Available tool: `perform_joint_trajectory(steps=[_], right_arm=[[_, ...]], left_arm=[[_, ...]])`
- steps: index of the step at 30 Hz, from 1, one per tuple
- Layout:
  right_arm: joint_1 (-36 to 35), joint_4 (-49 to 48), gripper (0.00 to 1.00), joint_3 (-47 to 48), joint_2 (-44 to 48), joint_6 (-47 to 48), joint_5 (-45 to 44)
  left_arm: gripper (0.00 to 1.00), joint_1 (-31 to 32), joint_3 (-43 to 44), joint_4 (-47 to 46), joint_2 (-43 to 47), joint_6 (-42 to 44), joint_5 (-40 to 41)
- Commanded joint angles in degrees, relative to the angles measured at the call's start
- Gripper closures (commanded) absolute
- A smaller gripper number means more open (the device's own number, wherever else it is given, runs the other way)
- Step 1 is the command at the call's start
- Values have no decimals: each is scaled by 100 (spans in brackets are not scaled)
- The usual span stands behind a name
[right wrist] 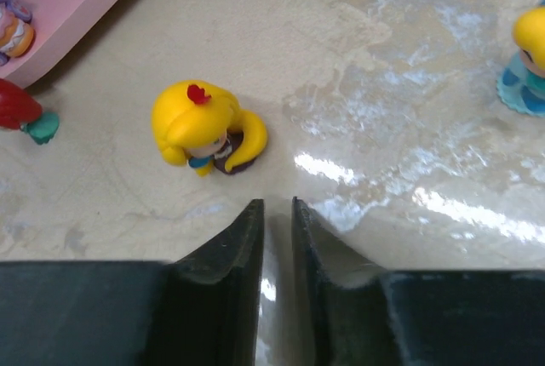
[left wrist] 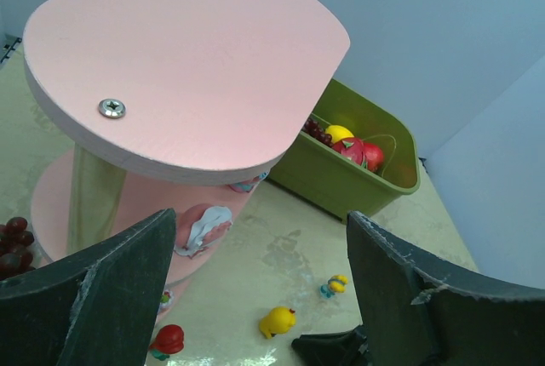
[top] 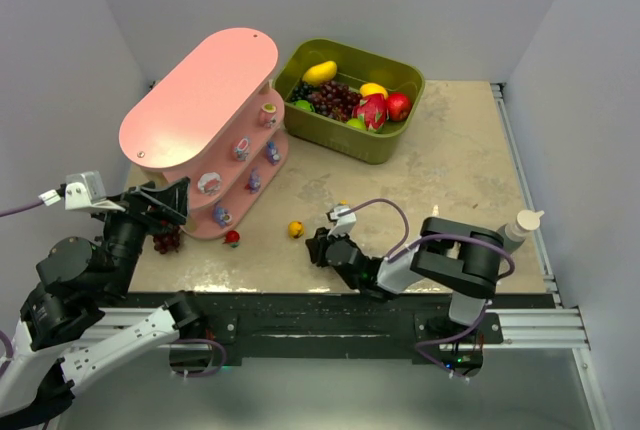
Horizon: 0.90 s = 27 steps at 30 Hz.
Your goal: Place and organize the plastic toys onto the shelf
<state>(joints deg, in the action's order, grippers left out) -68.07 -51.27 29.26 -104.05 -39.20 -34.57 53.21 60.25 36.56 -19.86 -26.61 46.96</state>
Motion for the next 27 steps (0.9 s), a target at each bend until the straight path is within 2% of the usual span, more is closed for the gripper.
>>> perform_joint_trajectory(steps=[1, 3, 4, 7, 10, 13, 20, 23, 27], right_arm=[[-4, -435, 51, -446, 481, 676, 326], [-4, -577, 40, -543, 430, 1071, 599], [-4, -830, 31, -561, 247, 1194, 757], [5, -1156, 21, -430, -114, 1739, 978], [5, -1358, 15, -166, -598, 2144, 1232], [22, -1798, 14, -43, -1020, 2303, 1207], [119, -1562, 15, 370, -1434, 2645, 1066], [189, -1580, 18, 370, -1487, 2794, 1093], [225, -1518, 28, 423, -1522, 2918, 1092]], left_arm=[[15, -12, -22, -87, 17, -99, 147], [15, -4, -22, -87, 26, -99, 138], [15, -12, -22, -87, 26, -99, 129], [15, -12, -48, -122, 17, -81, 112], [14, -12, -40, -131, -1, -55, 103], [15, -12, -48, -131, -9, -55, 94], [15, -4, -48, -201, -1, -11, 41], [15, -12, -57, -210, 8, 7, 41], [15, -12, -66, -237, 8, 24, 33]])
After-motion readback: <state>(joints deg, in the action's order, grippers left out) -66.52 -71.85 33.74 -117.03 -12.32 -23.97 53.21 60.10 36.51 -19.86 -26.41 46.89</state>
